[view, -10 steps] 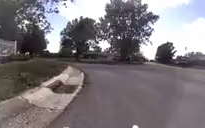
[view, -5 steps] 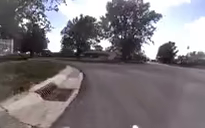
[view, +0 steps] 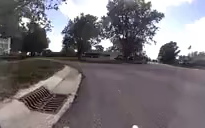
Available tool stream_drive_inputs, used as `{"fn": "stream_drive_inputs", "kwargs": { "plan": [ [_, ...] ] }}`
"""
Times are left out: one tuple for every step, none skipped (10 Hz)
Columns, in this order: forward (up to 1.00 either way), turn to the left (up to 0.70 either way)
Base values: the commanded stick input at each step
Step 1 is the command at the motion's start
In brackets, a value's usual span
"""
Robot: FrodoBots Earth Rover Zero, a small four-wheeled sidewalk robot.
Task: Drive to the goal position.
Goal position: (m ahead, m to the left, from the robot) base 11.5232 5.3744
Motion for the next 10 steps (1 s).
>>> {"fn": "stream_drive_inputs", "kwargs": {
  "plan": [
    [0.85, 0.0],
    [0.85, 0.0],
    [0.85, 0.0],
    [0.85, 0.0],
    [0.85, 0.0],
    [0.85, 0.0],
    [0.85, 0.0],
    [0.85, 0.0],
    [0.85, 0.0],
    [0.85, 0.0]
  ]
}}
